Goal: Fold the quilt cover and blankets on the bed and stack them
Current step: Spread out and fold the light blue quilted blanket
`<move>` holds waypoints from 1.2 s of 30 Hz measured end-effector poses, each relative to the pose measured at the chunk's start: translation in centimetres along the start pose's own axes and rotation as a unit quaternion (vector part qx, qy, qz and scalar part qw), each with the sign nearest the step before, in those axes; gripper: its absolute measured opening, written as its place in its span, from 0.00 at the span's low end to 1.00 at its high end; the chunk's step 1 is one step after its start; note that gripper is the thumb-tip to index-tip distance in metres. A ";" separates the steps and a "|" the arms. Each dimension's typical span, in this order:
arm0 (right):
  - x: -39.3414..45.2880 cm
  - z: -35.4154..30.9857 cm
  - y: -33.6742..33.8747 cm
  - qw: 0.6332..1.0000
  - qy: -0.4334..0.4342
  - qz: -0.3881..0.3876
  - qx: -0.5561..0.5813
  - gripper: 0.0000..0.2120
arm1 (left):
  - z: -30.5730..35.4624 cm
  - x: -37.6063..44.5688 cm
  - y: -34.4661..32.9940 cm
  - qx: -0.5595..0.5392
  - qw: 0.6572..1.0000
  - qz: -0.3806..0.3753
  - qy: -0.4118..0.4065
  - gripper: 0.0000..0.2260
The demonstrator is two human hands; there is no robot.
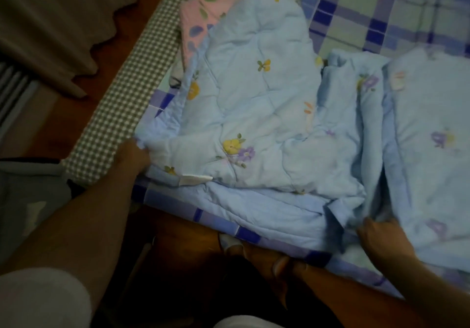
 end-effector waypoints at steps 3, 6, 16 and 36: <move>0.5 -0.3 -0.2 0.999 -0.008 -0.036 0.006 0.17 | 0.0 -0.2 0.0 0.052 0.994 0.090 -0.042 0.17; 0.2 -0.3 0.4 0.999 -0.006 -0.041 0.007 0.17 | 0.0 -2.1 -0.8 0.111 0.985 0.114 -0.069 0.21; -3.0 2.5 5.3 0.997 -0.018 -0.070 0.027 0.18 | 4.6 -12.1 3.8 -0.214 0.966 0.108 -0.100 0.24; -21.6 31.9 3.2 0.981 -0.118 -0.151 -0.020 0.13 | 6.7 -36.3 -4.1 -0.076 0.996 -0.003 0.052 0.19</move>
Point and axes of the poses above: each hand's wrist, its own x-axis towards the middle knuckle, its own y-axis out of the back of the hand, z = x × y, the point moved 5 cm from there along x, towards the middle knuckle, and after that the axes turned 4 degrees about x, right-handed, at the moved point
